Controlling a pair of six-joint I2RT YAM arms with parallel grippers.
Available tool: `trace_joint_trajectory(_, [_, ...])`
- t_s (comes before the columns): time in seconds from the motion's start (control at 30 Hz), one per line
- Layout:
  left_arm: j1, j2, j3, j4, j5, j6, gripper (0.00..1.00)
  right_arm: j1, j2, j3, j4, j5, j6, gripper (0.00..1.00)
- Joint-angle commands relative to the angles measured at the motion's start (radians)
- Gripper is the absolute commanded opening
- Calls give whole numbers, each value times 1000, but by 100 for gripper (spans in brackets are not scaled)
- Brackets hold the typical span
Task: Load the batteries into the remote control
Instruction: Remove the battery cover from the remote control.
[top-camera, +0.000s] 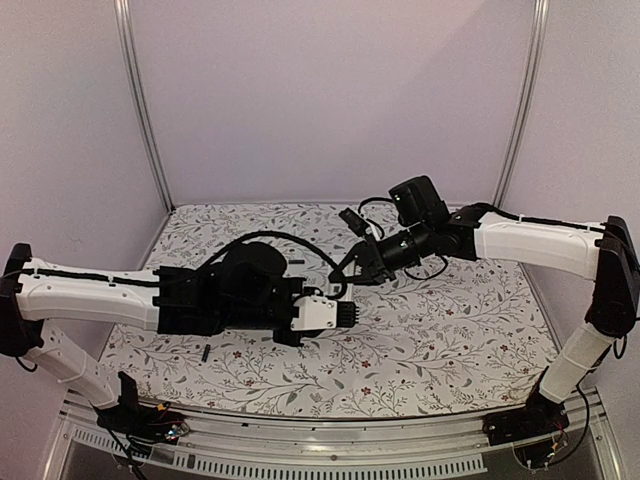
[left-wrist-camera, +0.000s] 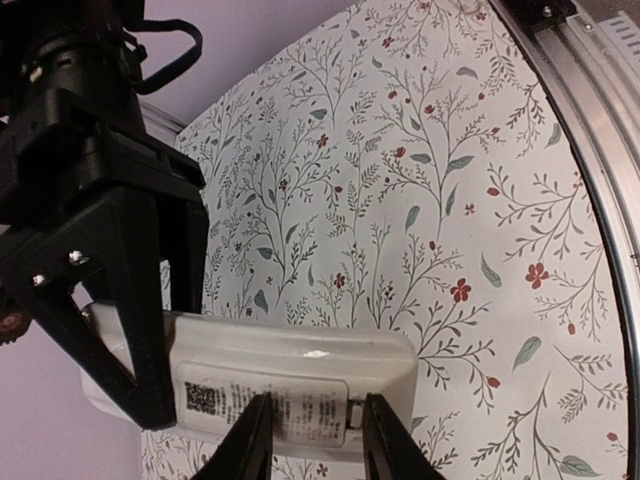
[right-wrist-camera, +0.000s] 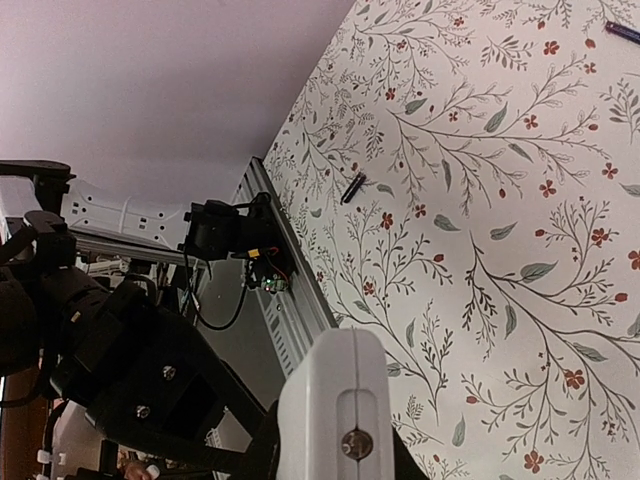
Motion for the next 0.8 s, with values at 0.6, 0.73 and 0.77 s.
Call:
trace_joint_trajectory(0.6, [-30,-36,-49,159,-147,115,25,-1,32,-12,74,-101,63,0])
trace_joint_trajectory(0.73, [-41,-40,-53,161,-158,123,24,-7,35,-13,75,-101,64,0])
trace_joint_trajectory(0.77, [-42,-42,-55,161,-161,124,24,-8,38,-12,77,-103,66,0])
